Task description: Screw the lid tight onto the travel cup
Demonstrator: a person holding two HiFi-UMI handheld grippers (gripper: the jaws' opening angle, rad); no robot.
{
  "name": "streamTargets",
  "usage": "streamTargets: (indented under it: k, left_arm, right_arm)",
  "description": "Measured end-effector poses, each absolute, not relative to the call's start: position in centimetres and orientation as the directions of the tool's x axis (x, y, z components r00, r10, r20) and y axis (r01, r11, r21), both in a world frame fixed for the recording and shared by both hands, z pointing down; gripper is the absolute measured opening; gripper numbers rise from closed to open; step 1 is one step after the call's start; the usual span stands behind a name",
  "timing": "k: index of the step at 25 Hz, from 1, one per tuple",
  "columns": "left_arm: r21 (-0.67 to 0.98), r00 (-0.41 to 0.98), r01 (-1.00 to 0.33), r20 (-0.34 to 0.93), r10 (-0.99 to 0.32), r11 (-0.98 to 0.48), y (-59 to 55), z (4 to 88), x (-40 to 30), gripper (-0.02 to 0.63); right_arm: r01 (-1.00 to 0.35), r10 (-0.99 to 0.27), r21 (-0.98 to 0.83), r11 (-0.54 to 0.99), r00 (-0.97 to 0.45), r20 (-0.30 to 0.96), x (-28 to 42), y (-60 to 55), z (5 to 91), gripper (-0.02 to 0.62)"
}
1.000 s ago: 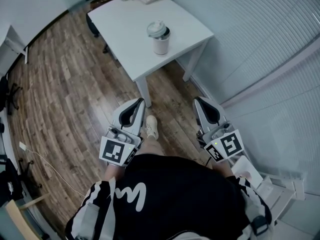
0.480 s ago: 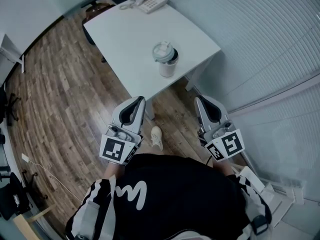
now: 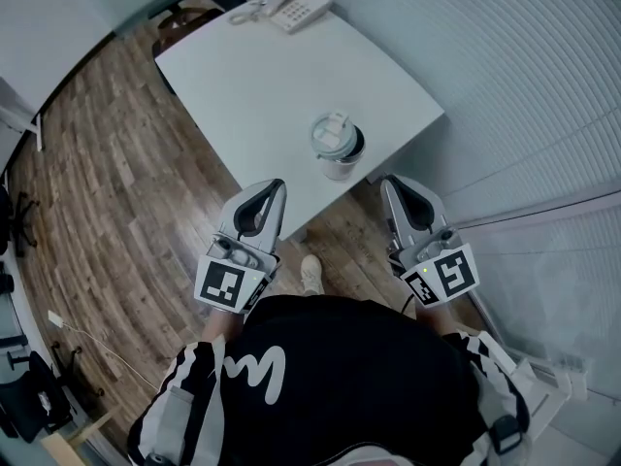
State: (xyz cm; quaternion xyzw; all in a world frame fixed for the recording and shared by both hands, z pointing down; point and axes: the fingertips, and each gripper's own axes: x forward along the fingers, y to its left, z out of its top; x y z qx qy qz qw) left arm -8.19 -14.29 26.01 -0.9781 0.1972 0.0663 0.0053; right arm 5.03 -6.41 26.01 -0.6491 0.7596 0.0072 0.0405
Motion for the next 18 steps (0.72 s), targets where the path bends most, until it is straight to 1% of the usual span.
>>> streamTargets:
  k: [11, 15, 18]
  left_arm:
    - [0.028, 0.917, -0.379, -0.121, -0.379, -0.925, -18.4, 27.1, -6.9, 0.002]
    - [0.021, 0.908, -0.409, -0.086, -0.41, -0.912, -19.1, 27.9, -6.5, 0.002]
    - [0.032, 0.889, -0.447, -0.095, -0.448, -0.894, -19.8, 26.9, -6.3, 0.002]
  right_arm:
    - [-0.987, -0.987, -0.055, 0.152, -0.148, -0.068, 6.3, -11.0, 26.7, 0.0]
    - [-0.98, -0.98, -0.053, 0.19, -0.187, -0.065, 7.2, -11.6, 26.6, 0.002]
    - [-0.968, -0.967, -0.037, 0.248, -0.245, -0.066, 7.7, -12.6, 25.9, 0.001]
